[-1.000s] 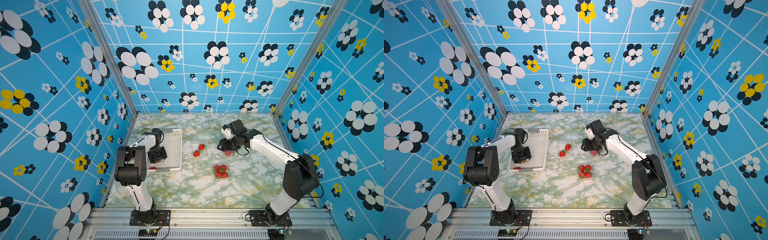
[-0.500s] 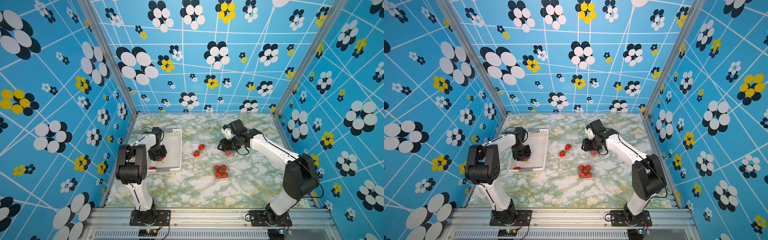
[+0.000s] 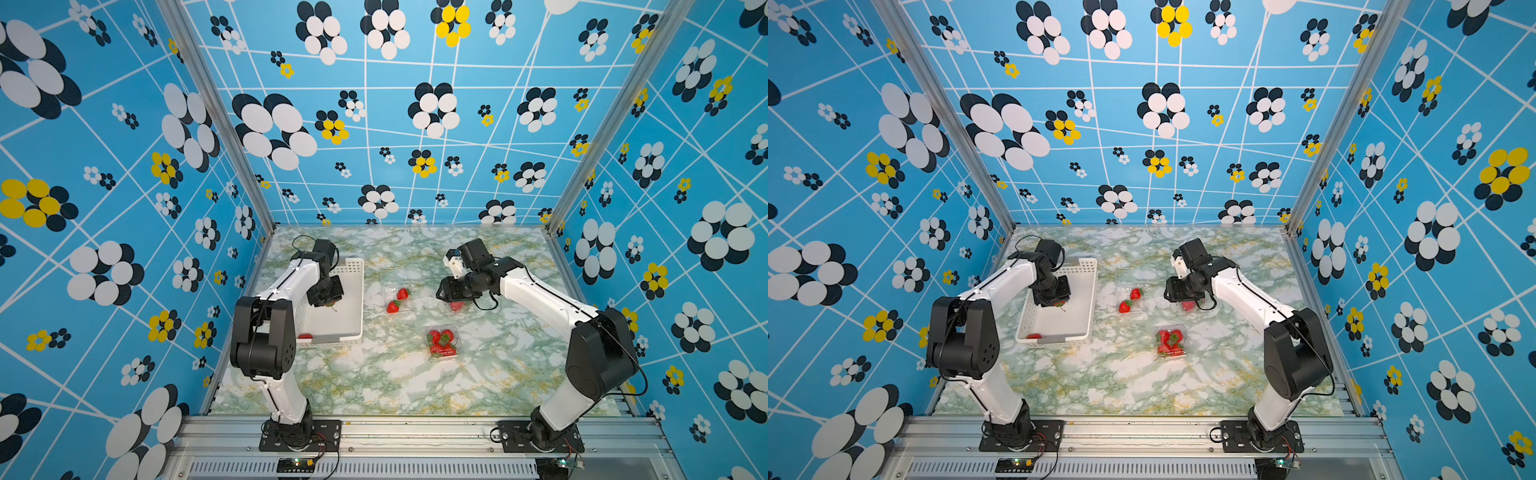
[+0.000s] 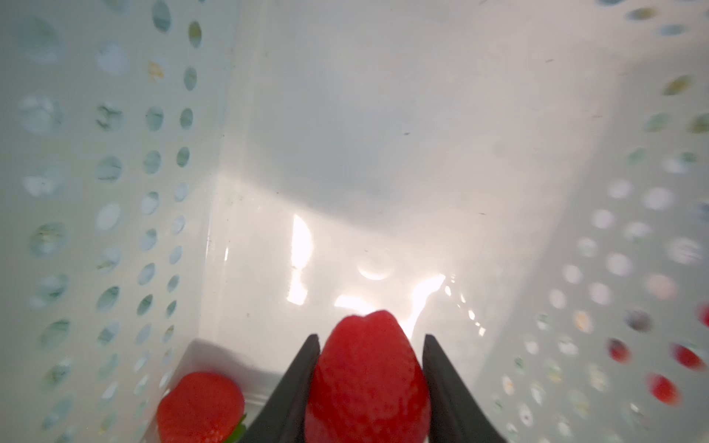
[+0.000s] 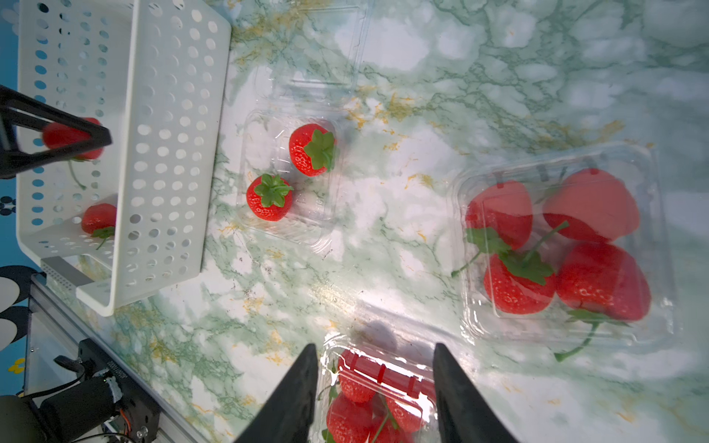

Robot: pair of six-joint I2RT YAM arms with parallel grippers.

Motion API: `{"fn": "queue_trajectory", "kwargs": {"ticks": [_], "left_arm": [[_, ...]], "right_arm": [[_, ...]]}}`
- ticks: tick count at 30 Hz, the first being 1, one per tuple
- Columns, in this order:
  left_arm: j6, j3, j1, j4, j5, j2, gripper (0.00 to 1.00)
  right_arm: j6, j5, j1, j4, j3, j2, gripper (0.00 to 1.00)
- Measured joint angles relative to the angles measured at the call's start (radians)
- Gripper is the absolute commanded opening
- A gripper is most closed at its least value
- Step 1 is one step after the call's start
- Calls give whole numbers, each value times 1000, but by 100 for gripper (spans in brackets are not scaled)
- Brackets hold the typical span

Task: Pack strawberries into containers
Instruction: Pick up the strawberry from the basket, then place the strawberry in the packing box.

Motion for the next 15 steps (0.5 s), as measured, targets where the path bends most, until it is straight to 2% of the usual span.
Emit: {"fn": "queue_trajectory", "kwargs": {"ticks": [4,8,15], "left_arm": [[-13,135,-103,-29,-7,-39,26],[-26,226,-216,-35,-10,-20,27],[-45,309,-329,-31,-3,166,26]], "right_arm": [[0,5,-32,-2,0,0,50],[2,30,-64,-8,0,0,50],[0,54,-108,-28,-23,-44,51]]}}
